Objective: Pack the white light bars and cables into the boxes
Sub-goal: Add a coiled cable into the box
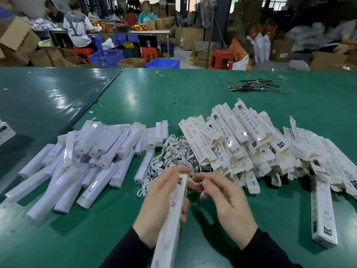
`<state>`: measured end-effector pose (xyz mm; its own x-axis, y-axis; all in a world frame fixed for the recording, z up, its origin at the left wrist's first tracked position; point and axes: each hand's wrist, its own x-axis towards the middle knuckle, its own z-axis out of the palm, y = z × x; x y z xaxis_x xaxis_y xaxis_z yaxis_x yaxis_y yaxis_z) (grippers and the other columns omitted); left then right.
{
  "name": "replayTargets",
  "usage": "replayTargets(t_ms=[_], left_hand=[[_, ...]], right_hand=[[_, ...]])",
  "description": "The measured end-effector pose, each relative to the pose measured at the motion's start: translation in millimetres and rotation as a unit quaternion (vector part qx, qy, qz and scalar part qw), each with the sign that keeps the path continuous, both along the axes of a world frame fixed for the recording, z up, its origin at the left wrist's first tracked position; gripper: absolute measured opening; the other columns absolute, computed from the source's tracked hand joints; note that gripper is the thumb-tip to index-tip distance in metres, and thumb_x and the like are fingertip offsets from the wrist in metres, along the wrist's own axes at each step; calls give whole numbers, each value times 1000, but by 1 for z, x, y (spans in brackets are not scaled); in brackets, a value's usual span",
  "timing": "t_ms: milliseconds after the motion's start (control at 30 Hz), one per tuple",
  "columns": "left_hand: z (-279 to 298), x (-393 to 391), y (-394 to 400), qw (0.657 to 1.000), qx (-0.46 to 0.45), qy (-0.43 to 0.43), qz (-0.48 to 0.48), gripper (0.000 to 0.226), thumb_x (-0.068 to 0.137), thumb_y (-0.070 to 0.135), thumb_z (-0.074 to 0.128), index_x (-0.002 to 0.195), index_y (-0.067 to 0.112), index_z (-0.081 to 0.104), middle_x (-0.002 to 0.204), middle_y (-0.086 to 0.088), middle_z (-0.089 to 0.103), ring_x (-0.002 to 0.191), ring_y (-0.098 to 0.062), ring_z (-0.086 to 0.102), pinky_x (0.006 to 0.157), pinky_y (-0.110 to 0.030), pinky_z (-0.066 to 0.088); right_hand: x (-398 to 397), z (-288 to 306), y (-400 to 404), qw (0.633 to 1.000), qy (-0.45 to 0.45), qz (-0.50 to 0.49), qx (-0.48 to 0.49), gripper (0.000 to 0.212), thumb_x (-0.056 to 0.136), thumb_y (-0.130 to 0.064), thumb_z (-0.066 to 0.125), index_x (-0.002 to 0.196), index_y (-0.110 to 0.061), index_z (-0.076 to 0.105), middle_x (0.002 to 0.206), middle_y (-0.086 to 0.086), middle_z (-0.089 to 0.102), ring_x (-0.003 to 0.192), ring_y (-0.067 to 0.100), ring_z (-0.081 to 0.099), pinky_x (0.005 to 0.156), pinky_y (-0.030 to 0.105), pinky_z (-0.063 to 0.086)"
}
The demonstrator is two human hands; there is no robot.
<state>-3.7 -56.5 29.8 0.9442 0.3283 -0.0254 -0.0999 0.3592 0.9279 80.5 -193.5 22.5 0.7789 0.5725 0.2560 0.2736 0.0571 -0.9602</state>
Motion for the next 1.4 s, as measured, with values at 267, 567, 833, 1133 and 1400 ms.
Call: replayTargets(t_ms=[267,567,833,1133,1400], left_hand=[[23,-25,67,958,-231,-119,117,44,81,2,47,118,17,65,93,-8,62,83,-19,61,80,-36,58],[17,-23,77,922,-297,-131,212,33,77,-2,56,104,14,64,94,-12,66,89,-24,72,69,-45,60],[8,-18,76,933,-248,-136,222,34,85,8,56,117,16,58,109,-14,70,109,-29,67,76,-44,60],[-2,-9,67,946,-210,-110,223,33,82,23,62,112,12,55,100,-8,71,95,-20,71,70,-31,60],[-13,-1,53,952,-206,7,228,14,95,23,57,102,11,54,107,-17,62,85,-20,69,60,-27,59]], right_hand=[[24,13,88,906,-338,79,-242,37,93,-2,50,118,-23,66,118,-6,65,106,8,56,98,29,46],[48,17,160,657,-598,210,-409,35,91,-14,53,122,-28,61,121,-8,59,124,19,41,103,44,22],[60,26,122,798,-518,127,-281,21,97,-21,47,115,-16,56,117,0,57,106,15,51,106,39,34],[36,41,-12,985,126,104,55,41,75,-65,69,100,-33,72,75,-3,66,47,6,46,42,17,37],[18,31,-22,989,93,92,66,58,52,-76,77,83,-27,81,62,5,55,51,10,38,46,19,27]])
